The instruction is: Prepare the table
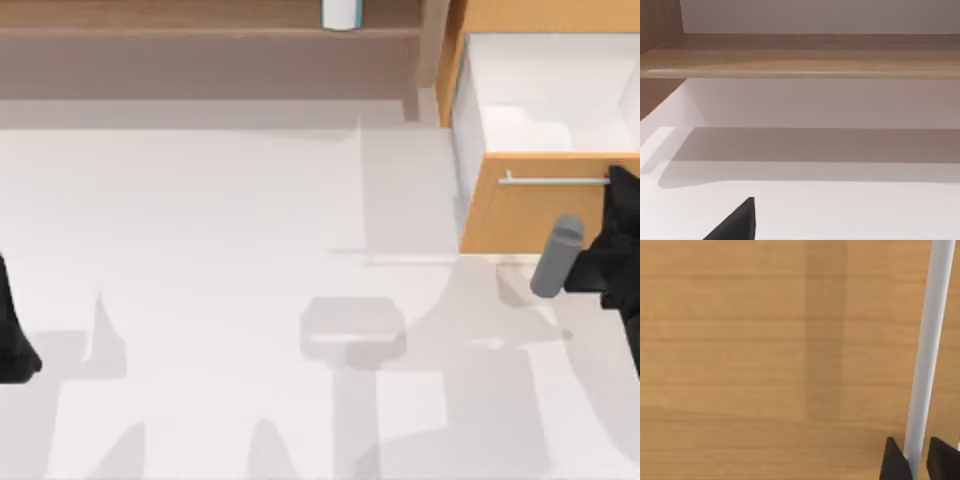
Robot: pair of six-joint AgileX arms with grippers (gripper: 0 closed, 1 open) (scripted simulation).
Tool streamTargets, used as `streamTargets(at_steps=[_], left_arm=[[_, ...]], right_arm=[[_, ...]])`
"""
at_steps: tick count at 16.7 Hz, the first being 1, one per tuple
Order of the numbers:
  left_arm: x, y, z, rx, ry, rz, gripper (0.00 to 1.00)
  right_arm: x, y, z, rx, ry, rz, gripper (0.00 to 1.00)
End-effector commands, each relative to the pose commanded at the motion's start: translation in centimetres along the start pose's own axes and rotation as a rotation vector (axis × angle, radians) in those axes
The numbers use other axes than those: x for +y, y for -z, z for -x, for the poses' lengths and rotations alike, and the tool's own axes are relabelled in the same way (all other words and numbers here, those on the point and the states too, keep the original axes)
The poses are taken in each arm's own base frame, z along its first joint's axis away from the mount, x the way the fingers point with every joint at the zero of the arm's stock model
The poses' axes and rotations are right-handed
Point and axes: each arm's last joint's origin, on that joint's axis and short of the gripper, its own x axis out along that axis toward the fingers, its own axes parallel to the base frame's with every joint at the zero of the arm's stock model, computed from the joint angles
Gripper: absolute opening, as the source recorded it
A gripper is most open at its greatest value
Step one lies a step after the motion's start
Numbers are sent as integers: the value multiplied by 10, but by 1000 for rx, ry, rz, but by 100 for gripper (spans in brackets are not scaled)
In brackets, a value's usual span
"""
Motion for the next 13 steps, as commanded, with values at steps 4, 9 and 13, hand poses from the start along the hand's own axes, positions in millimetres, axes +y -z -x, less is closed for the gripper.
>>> streamTargets(at_steps=[4, 9, 13], left_arm=[[0, 0, 0, 0, 0, 0, 100], [0, 0, 0, 0, 0, 0, 100], [0, 0, 0, 0, 0, 0, 100]], right_arm=[[0, 0, 0, 0, 0, 0, 0], [1, 0, 0, -1, -6, -1, 0], [0, -1, -14, -1, 2, -4, 0]])
